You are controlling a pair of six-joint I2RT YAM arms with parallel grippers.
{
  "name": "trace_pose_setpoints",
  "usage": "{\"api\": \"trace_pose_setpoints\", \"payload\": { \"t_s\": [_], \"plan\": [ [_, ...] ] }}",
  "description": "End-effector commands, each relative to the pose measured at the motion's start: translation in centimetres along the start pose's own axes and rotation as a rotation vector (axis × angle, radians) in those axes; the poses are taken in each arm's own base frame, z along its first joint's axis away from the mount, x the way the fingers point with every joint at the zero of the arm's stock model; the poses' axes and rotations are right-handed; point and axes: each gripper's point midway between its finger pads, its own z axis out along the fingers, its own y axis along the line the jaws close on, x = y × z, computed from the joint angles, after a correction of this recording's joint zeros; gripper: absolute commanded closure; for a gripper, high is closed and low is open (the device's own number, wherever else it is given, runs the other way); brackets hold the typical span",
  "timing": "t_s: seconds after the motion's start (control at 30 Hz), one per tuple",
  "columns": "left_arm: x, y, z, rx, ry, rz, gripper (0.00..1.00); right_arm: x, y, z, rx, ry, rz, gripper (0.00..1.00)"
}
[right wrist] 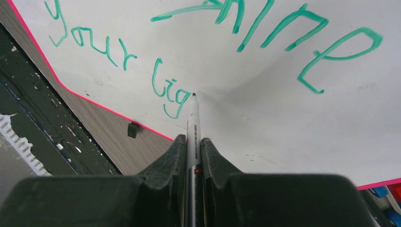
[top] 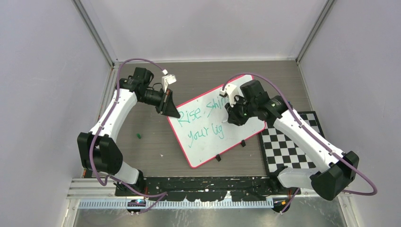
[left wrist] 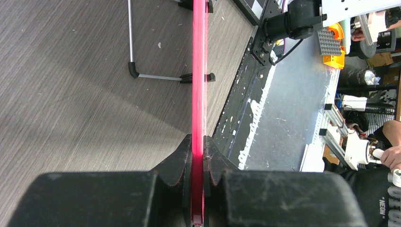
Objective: Write a sentence on the whiteboard
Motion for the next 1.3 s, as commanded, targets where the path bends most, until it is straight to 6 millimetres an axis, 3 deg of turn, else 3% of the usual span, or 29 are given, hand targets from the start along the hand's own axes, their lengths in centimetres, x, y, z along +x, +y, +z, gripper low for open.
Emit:
{"api": "trace_pose_setpoints", "payload": {
  "t_s": [0.0,0.33,0.93,1.07,1.27],
  "plan": [
    [1.3,0.2,1.4,0.009,0.067,0.02,1.0,-3.0,-1.3,-0.6,0.06,-0.081,-0.011,1.0],
    [1.4,0.1,1.4,0.008,0.068,0.024,1.0,-3.0,-1.9,0.3,0.072,-0.068,-0.008,1.0],
    [1.6,0.2,1.5,0.008,0.072,0.027,1.0,1.9,-0.9,1.7,0.029,0.031,0.017,1.0],
    [1.5,0.3,1.5,0.008,0.072,0.025,1.0,1.4,-0.9,1.6,0.03,0.02,0.013,1.0],
    [1.5,0.2,1.5,0.008,0.072,0.024,1.0,-1.0,-1.5,0.9,0.052,-0.028,-0.002,1.0]
  ]
}}
